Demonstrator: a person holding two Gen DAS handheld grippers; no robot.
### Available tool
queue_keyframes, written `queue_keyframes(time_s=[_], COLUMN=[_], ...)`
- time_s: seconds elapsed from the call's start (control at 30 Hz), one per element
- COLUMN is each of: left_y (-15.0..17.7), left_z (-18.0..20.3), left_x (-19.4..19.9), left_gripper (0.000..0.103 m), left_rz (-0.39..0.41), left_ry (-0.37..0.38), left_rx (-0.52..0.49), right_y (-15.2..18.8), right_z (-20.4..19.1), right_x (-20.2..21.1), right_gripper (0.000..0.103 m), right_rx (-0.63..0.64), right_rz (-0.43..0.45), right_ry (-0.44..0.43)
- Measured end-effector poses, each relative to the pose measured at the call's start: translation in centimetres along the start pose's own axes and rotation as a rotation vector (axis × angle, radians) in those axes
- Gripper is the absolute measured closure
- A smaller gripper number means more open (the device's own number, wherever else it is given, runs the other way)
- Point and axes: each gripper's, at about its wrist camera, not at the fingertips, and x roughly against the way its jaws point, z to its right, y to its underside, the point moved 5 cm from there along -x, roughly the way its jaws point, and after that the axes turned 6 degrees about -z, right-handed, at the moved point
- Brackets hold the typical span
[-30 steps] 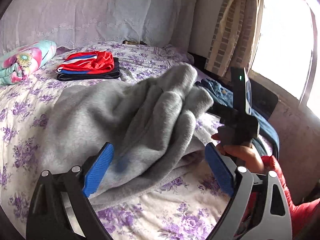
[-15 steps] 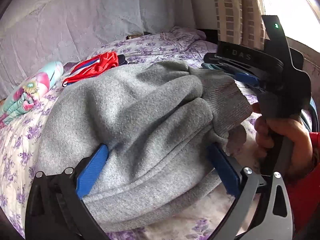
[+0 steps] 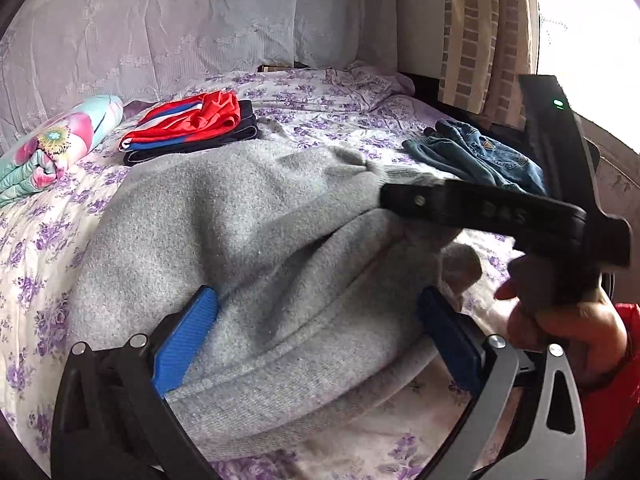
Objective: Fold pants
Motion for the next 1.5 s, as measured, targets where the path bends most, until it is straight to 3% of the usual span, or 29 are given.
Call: queue_keyframes(time_s=[0.13, 0.3, 0.37, 0.47, 0.57, 0.63, 0.67, 0.73, 0.77, 0.87, 0.97, 1.03, 1.13, 1.17, 1.2, 1.23, 1.3, 1.4, 1.5], left_y=[0.0, 1.1, 1.4, 1.4, 2.3, 4.1, 5.1, 5.1, 5.0, 5.1, 5.3, 5.4, 5.4, 5.4, 5.4, 5.5, 5.5, 5.6, 5.7], left_z=[-0.3, -1.6, -3.3, -7.2, -10.9, -11.9, -12.1, -12.3, -12.0, -11.8, -12.2, -12.3, -12.0, -11.9, -11.9, -11.9, -11.8, -11.8, -11.9], left_x=[-0.1, 4.4, 6.7, 8.1, 6.5, 3.9, 2.4, 2.6, 2.4, 2.3, 2.4, 2.5, 2.5, 2.6, 2.6, 2.6, 2.7, 2.8, 2.9], left_gripper=[0.005, 0.005, 0.005, 0.005, 0.005, 0.005, 0.005, 0.004, 0.004, 0.004, 0.005, 0.005, 0.005, 0.005, 0.005, 0.005, 0.005, 0.005, 0.005], left_rz=[-0.005, 0.088, 0.143, 0.163, 0.090, -0.013, -0.077, -0.088, -0.106, -0.107, -0.094, -0.092, -0.089, -0.088, -0.088, -0.088, -0.088, -0.077, -0.076], left_ry=[0.009, 0.080, 0.062, -0.001, 0.027, 0.085, 0.115, 0.131, 0.127, 0.107, 0.124, 0.125, 0.113, 0.113, 0.114, 0.113, 0.108, 0.112, 0.124], left_rx=[0.003, 0.055, 0.086, 0.192, 0.347, 0.425, 0.459, 0.469, 0.440, 0.429, 0.452, 0.459, 0.453, 0.453, 0.454, 0.454, 0.452, 0.461, 0.467], right_y=[-0.6, 0.2, 0.1, -0.3, 0.6, 2.6, 4.0, 4.8, 4.9, 4.9, 3.3, 1.6, -0.6, -0.9, -1.1, -1.0, -0.6, -0.9, -1.6], right_z=[-0.2, 0.4, 0.2, -1.4, -3.3, -3.4, -3.0, -1.1, -0.7, -1.7, -4.9, -8.1, -13.0, -14.2, -15.2, -15.8, -15.7, -14.9, -15.0], right_x=[-2.1, 3.6, 6.3, 8.4, 7.7, 4.9, 3.2, 2.8, 2.8, 3.6, 7.3, 10.0, 9.6, 8.4, 6.7, 4.7, -0.5, -5.3, -5.6], right_gripper=[0.003, 0.003, 0.003, 0.003, 0.003, 0.003, 0.003, 0.003, 0.003, 0.003, 0.003, 0.003, 0.003, 0.005, 0.019, 0.044, 0.069, 0.062, 0.059], right_rx=[-0.039, -0.081, -0.092, -0.051, 0.056, 0.155, 0.189, 0.051, 0.035, 0.086, 0.190, 0.271, 0.378, 0.397, 0.416, 0.434, 0.423, 0.431, 0.361], right_rz=[-0.050, 0.127, 0.201, 0.220, 0.165, 0.046, -0.029, -0.080, -0.092, -0.048, 0.115, 0.229, 0.207, 0.160, 0.106, 0.045, -0.107, -0.148, -0.157], right_ry=[-0.067, -0.059, -0.054, -0.092, -0.021, 0.117, 0.135, 0.014, 0.005, 0.060, 0.139, 0.111, 0.044, 0.023, 0.014, 0.020, 0.047, 0.092, 0.091])
